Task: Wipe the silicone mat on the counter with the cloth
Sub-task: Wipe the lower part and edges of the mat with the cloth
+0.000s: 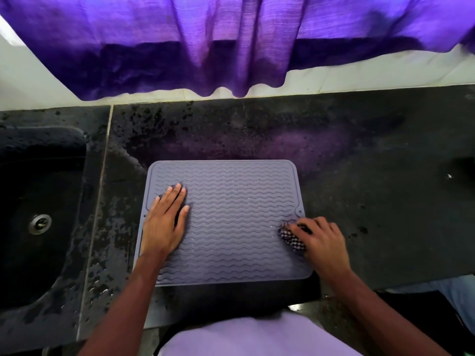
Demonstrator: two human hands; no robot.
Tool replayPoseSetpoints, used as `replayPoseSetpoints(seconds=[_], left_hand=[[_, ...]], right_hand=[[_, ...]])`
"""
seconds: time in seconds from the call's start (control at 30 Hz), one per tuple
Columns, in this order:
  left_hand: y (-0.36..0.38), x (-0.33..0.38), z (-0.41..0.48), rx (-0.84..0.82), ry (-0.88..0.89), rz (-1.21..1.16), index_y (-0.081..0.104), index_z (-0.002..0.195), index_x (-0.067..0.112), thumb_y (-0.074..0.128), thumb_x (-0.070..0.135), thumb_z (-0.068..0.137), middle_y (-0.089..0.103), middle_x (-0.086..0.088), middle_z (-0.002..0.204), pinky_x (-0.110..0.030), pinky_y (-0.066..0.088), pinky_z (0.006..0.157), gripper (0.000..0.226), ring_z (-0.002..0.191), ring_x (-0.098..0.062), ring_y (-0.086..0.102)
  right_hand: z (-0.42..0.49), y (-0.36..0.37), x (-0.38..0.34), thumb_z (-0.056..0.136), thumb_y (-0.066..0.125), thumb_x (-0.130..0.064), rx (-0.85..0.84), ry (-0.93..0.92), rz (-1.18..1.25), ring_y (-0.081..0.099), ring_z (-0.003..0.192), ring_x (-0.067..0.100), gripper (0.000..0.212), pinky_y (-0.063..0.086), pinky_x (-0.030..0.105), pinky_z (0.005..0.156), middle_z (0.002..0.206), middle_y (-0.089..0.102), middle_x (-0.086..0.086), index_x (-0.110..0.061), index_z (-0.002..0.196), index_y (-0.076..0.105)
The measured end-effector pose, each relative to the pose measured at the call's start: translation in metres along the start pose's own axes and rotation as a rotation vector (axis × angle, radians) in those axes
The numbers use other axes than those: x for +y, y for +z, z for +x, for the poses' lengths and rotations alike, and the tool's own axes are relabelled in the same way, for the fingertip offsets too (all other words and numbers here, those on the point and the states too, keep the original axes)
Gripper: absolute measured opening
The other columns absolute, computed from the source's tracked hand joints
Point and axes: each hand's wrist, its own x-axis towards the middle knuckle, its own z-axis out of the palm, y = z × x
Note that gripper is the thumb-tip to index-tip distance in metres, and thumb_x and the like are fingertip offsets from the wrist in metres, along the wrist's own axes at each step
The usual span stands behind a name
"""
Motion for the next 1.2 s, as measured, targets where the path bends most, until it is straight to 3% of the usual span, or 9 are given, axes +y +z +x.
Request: replayPoseSetpoints(seconds=[0.2, 0.37, 0.47, 0.6, 0.77, 0.87, 0.97, 1.07, 1.2], left_hand=[[0.001, 0.015, -0.003, 0.037, -0.040, 0.017, 0.049, 0.149, 0.012, 0.036, 0.044, 0.104, 0.039, -0.006, 0.160, -0.047, 0.024, 0.123, 0.057, 0.150, -0.023, 0.032], [0.007, 0.031, -0.014, 0.020, -0.098, 0.012, 0.041, 0.154, 0.016, 0.035, 0.049, 0.103, 0.032, -0.004, 0.164, -0.049, 0.021, 0.124, 0.062, 0.153, -0.022, 0.024], [0.010, 0.029, -0.018, -0.005, -0.089, 0.053, 0.034, 0.158, 0.017, 0.033, 0.050, 0.103, 0.026, -0.004, 0.166, -0.047, 0.017, 0.125, 0.064, 0.155, -0.021, 0.019], [0.009, 0.028, -0.018, -0.011, -0.098, 0.058, 0.033, 0.158, 0.020, 0.034, 0.051, 0.103, 0.025, -0.002, 0.167, -0.046, 0.017, 0.126, 0.063, 0.155, -0.020, 0.019], [0.008, 0.026, -0.018, -0.015, -0.098, 0.050, 0.032, 0.159, 0.021, 0.033, 0.052, 0.103, 0.024, 0.000, 0.167, -0.043, 0.016, 0.126, 0.063, 0.155, -0.018, 0.018], [0.008, 0.028, -0.018, -0.016, -0.102, 0.049, 0.032, 0.159, 0.022, 0.034, 0.052, 0.103, 0.024, 0.000, 0.167, -0.043, 0.016, 0.126, 0.063, 0.155, -0.017, 0.018], [0.008, 0.029, -0.018, -0.022, -0.108, 0.062, 0.033, 0.158, 0.022, 0.032, 0.053, 0.103, 0.023, 0.001, 0.167, -0.042, 0.014, 0.127, 0.064, 0.155, -0.017, 0.017], [0.008, 0.031, -0.018, -0.017, -0.114, 0.082, 0.033, 0.158, 0.020, 0.031, 0.052, 0.103, 0.024, -0.001, 0.167, -0.041, 0.013, 0.127, 0.064, 0.155, -0.018, 0.017], [0.008, 0.031, -0.017, -0.006, -0.127, 0.072, 0.035, 0.157, 0.020, 0.032, 0.052, 0.103, 0.026, 0.000, 0.166, -0.041, 0.013, 0.127, 0.063, 0.155, -0.017, 0.018]], right_hand=[[0.004, -0.018, -0.012, 0.044, 0.080, -0.005, -0.094, 0.247, 0.128, 0.058, 0.085, 0.030, 0.067, 0.043, 0.037, 0.065, 0.100, 0.067, -0.002, -0.028, 0.106, 0.071], [0.019, -0.015, -0.077, 0.042, 0.080, -0.012, -0.111, 0.007, 0.296, 0.057, 0.093, 0.025, 0.076, 0.044, 0.037, 0.073, 0.106, 0.063, -0.005, -0.029, 0.115, 0.065], [0.017, -0.001, -0.105, 0.053, 0.077, -0.013, -0.110, -0.122, 0.262, 0.057, 0.092, 0.026, 0.064, 0.042, 0.037, 0.072, 0.105, 0.063, -0.003, -0.028, 0.113, 0.064], [0.010, 0.003, -0.095, 0.073, 0.045, -0.017, -0.053, -0.145, 0.220, 0.056, 0.089, 0.024, 0.043, 0.035, 0.036, 0.070, 0.103, 0.060, -0.005, -0.030, 0.110, 0.061], [-0.011, 0.002, -0.047, 0.068, 0.058, -0.015, -0.043, -0.125, 0.154, 0.057, 0.091, 0.026, 0.047, 0.040, 0.036, 0.070, 0.105, 0.062, -0.004, -0.031, 0.112, 0.063], [-0.022, -0.004, -0.016, 0.051, 0.077, -0.009, -0.074, -0.028, 0.145, 0.058, 0.088, 0.027, 0.064, 0.044, 0.036, 0.067, 0.105, 0.064, -0.002, -0.029, 0.110, 0.066], [-0.028, -0.012, -0.001, 0.048, 0.076, -0.007, -0.142, 0.160, 0.193, 0.059, 0.086, 0.027, 0.065, 0.048, 0.036, 0.063, 0.102, 0.066, -0.005, -0.031, 0.108, 0.070], [-0.027, -0.020, 0.015, 0.054, 0.068, -0.001, -0.133, 0.388, 0.331, 0.060, 0.092, 0.025, 0.064, 0.052, 0.035, 0.070, 0.105, 0.067, -0.005, -0.031, 0.111, 0.070], [-0.005, -0.031, 0.026, 0.080, 0.067, -0.006, -0.003, 0.657, 0.743, 0.063, 0.099, 0.015, 0.039, 0.044, 0.025, 0.087, 0.107, 0.071, -0.006, -0.026, 0.113, 0.070]])
